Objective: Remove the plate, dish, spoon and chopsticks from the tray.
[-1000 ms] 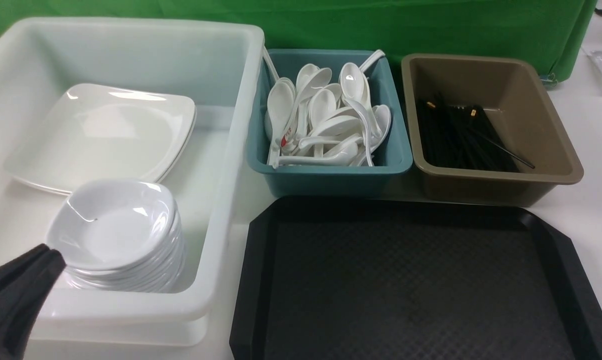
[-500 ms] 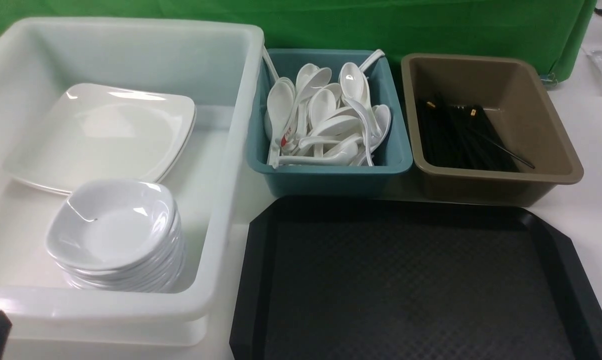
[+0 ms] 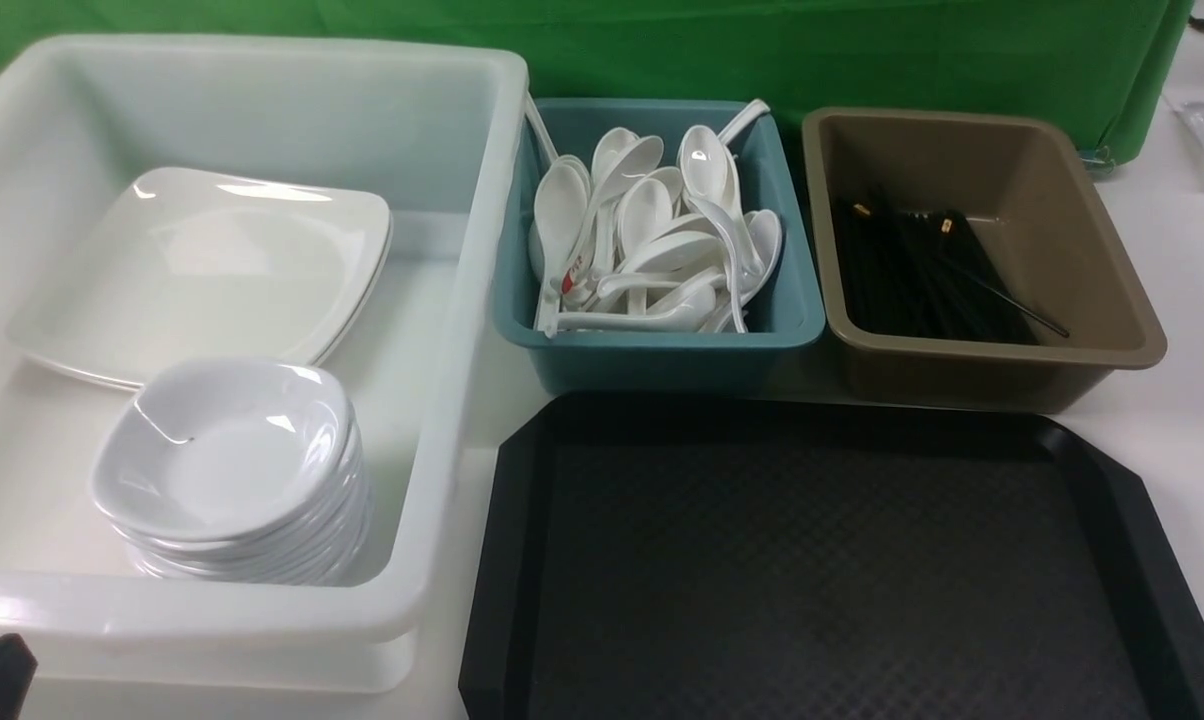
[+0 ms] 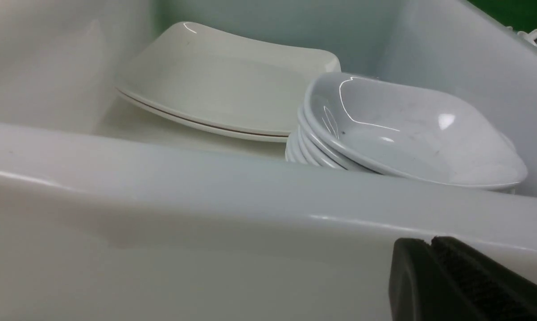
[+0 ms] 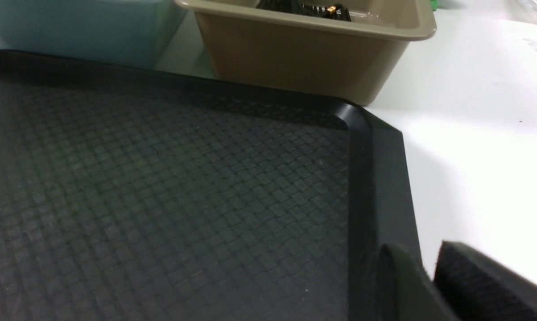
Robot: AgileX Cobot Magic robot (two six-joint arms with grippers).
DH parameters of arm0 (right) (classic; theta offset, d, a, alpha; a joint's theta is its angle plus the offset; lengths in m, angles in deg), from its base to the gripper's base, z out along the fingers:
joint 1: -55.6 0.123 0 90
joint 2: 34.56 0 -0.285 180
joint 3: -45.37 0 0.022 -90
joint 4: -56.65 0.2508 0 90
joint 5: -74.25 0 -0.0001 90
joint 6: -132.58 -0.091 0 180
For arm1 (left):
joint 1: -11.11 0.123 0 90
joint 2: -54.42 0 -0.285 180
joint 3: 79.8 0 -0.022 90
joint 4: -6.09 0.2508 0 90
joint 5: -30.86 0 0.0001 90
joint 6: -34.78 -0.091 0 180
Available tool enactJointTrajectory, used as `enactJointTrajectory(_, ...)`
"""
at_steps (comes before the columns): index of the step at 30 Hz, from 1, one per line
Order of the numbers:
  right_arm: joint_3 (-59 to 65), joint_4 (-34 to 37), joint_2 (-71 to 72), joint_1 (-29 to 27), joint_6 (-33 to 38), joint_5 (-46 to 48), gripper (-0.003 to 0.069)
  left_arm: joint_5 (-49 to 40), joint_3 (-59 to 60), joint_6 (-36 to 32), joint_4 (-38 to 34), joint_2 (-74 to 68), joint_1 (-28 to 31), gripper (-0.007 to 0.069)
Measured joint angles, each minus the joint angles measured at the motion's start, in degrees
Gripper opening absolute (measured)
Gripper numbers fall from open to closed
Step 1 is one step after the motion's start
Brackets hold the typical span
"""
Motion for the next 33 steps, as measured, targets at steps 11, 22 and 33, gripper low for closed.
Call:
enactJointTrajectory(11,0.0,0.0,0.0,0.0,-0.04,0.0,0.0197,0.0,0.0,0.0,0.19,0.0,0.06,0.0017)
enactJointTrajectory(22,0.0,0.0,0.0,0.0,-0.11,0.0,0.0234,0.0,0.0,0.0,0.64,0.0,0.06,0.0017)
enactJointTrajectory(33,0.0,0.0,0.0,0.0,-0.11,0.0,0.0237,0.0,0.0,0.07,0.64,0.0,0.06,0.0017)
